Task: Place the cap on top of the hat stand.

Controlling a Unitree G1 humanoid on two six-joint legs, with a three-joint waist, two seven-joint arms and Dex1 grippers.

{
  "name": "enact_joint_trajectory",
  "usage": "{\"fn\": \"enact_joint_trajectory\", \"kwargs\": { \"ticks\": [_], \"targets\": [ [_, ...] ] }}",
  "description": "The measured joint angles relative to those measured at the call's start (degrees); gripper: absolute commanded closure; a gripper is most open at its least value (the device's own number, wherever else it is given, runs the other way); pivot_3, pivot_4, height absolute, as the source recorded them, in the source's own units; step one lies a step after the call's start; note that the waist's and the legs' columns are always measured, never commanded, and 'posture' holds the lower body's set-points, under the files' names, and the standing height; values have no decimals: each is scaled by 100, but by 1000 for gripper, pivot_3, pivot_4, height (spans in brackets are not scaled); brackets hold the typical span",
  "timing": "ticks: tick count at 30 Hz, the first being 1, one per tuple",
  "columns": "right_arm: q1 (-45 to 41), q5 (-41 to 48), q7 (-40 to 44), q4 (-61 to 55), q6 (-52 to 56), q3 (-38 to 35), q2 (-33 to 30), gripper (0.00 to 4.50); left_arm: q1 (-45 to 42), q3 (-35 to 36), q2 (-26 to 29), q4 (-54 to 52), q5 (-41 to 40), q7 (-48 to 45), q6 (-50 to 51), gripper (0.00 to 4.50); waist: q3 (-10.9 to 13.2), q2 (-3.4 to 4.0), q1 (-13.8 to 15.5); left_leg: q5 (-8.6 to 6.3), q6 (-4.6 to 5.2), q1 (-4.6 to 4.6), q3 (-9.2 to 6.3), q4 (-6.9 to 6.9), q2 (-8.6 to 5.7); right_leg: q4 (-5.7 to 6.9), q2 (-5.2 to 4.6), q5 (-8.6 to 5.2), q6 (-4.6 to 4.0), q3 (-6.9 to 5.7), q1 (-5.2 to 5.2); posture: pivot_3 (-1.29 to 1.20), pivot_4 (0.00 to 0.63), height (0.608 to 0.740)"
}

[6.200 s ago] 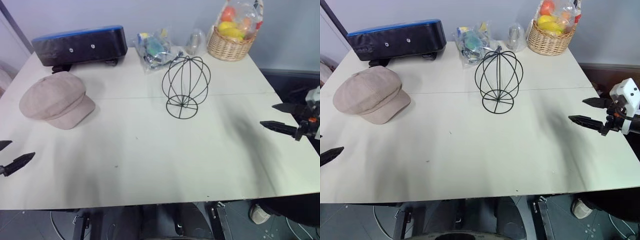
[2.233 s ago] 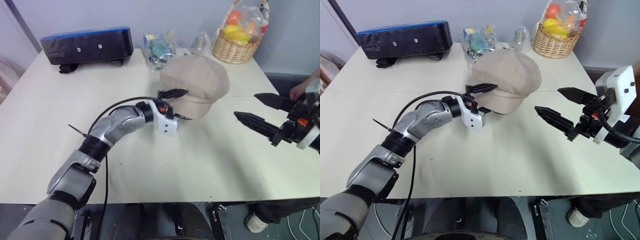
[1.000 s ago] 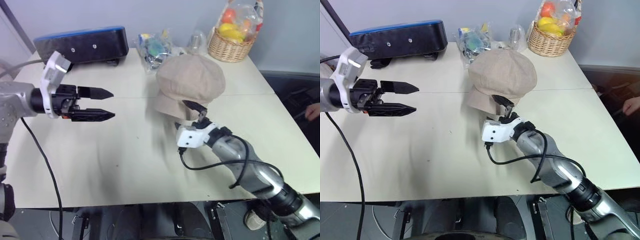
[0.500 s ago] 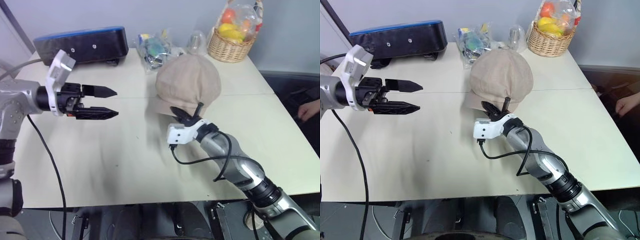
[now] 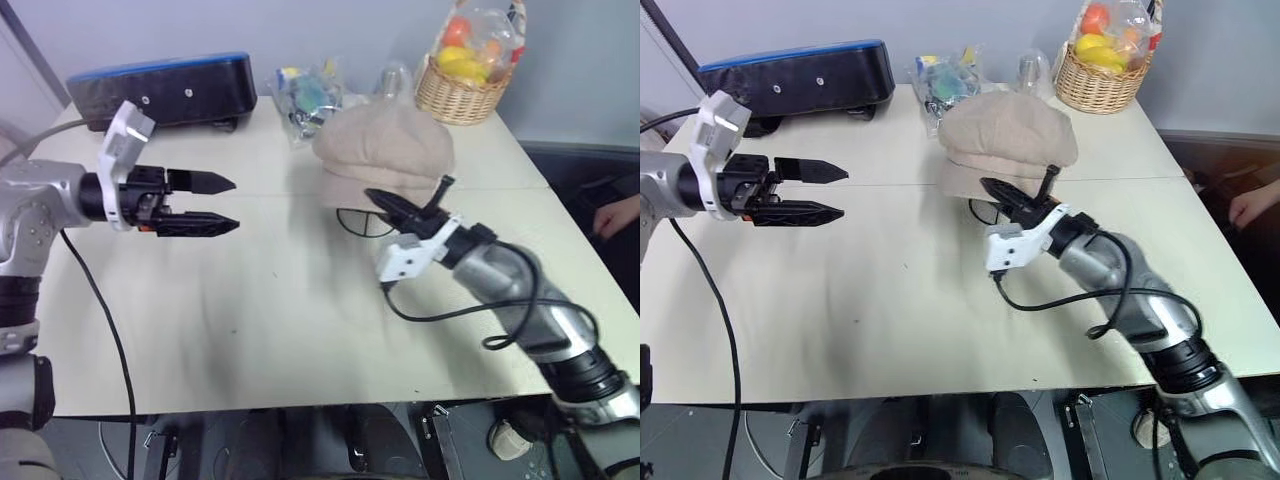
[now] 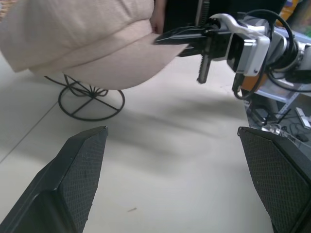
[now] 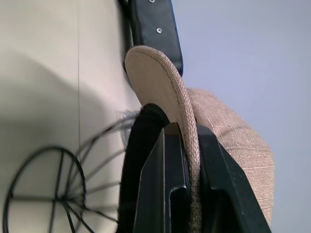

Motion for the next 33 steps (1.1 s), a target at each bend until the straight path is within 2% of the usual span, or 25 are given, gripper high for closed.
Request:
{"fn": "enact_joint_trajectory", "kwargs": {
  "ticks": [5,11,14,21,25,28,31,32,33],
  "targets": [
    [-46,58,-218,1213,-1517,-3,-213,4459,-1,38,-16,-3,1,5,5,0,0,0,-9,0,0,0,2,0,0,0,0,0,0,2,-1,0,150,740],
    [-237,14,-407,2072,-2153,2,-9,4459,-1,108,-16,-39,0,27,16,0,0,0,1,0,0,1,1,1,0,1,0,1,1,3,1,0,150,740],
    [-246,11,-425,2103,-2114,-2,71,3466,-1,122,-16,-86,-2,57,23,0,0,0,3,0,0,1,0,2,0,1,0,1,1,3,2,0,150,740],
    [205,18,-288,1622,-1833,-174,24,16,-49,119,-104,-82,0,105,25,0,0,1,23,0,0,1,-1,2,0,2,0,2,3,3,3,0,150,740],
    [768,54,-74,989,-1474,-526,-181,16,-232,101,-205,21,61,94,1,0,1,1,31,0,0,2,-1,4,-1,3,0,2,2,2,5,0,150,740],
    [1647,415,339,128,-1132,-1026,-579,16,-381,51,-303,198,182,39,-95,0,1,1,48,0,0,5,-2,4,-1,2,0,3,8,2,10,0,150,740],
    [2738,1564,1122,-874,-214,-1739,-902,16,-535,-29,-407,464,342,-55,-238,0,2,3,41,0,0,8,-3,4,-1,2,0,5,11,1,15,0,150,740],
    [3129,2351,1542,-1320,483,-2167,-1043,16,-605,-67,-429,627,427,-108,-308,0,2,3,37,0,0,14,-3,4,0,2,0,6,11,2,21,0,150,740],
    [3215,2720,1720,-1473,824,-2380,-1109,16,-624,-73,-432,687,457,-129,-354,0,1,1,21,0,0,20,-1,5,1,1,0,5,7,2,25,0,150,740]
  ]
}}
